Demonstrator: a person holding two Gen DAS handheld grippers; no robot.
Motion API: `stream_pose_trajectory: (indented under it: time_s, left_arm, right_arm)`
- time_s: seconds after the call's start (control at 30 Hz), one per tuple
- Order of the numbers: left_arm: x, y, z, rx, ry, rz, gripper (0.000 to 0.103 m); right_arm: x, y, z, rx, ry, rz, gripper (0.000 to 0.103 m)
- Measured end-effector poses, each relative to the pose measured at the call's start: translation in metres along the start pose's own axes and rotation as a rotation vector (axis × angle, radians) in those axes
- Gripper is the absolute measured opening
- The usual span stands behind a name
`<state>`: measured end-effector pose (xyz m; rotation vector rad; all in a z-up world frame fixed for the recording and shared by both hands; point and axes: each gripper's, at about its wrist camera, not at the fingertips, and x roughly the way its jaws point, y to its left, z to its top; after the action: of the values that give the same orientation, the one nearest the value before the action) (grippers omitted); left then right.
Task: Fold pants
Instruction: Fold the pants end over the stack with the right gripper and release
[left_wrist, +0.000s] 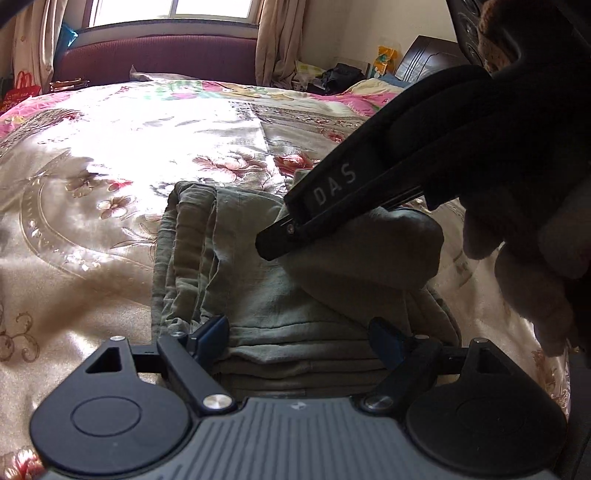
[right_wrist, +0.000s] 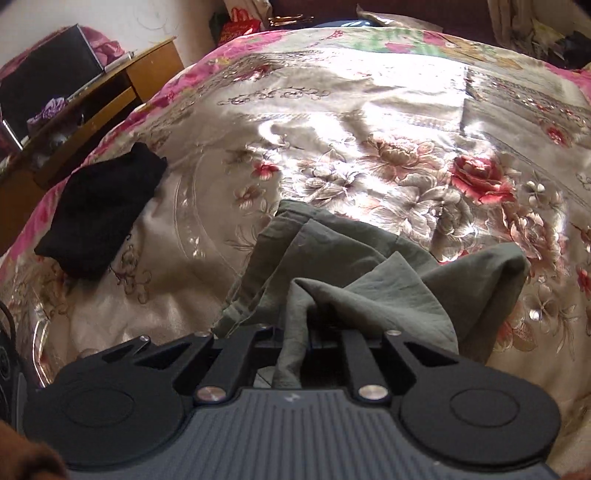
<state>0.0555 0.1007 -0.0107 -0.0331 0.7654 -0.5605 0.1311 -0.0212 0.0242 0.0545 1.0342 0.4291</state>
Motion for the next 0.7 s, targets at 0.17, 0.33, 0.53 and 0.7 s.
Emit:
stream_pose_trajectory:
  time_s: [0.17,0.33,0.53,0.7]
  left_arm:
    - [-0.006,0.003,0.0,-0.034,-0.009,-0.028,0.096]
    - [-0.015,0.014,-0.001,-0.095,-0.035,-0.05,0.096]
    - [-0.024,0.018,-0.011,-0.133,-0.045,-0.02,0.096]
    - [-0.017,0.018,-0.015,-0.127,-0.024,0.041,0.096]
  right_arm:
    - [0.001,0.017,0.003,-0.07,0.014,0.014,0.013]
    - [-0.003,0.011,-0.001,-0.061,0.05,0.126,0.033]
    - [0.004,0.014,0.004,0.031,0.053,0.317,0.035]
    - [-0.005,0.024,0.005,-0.037,-0.004,0.279,0.033]
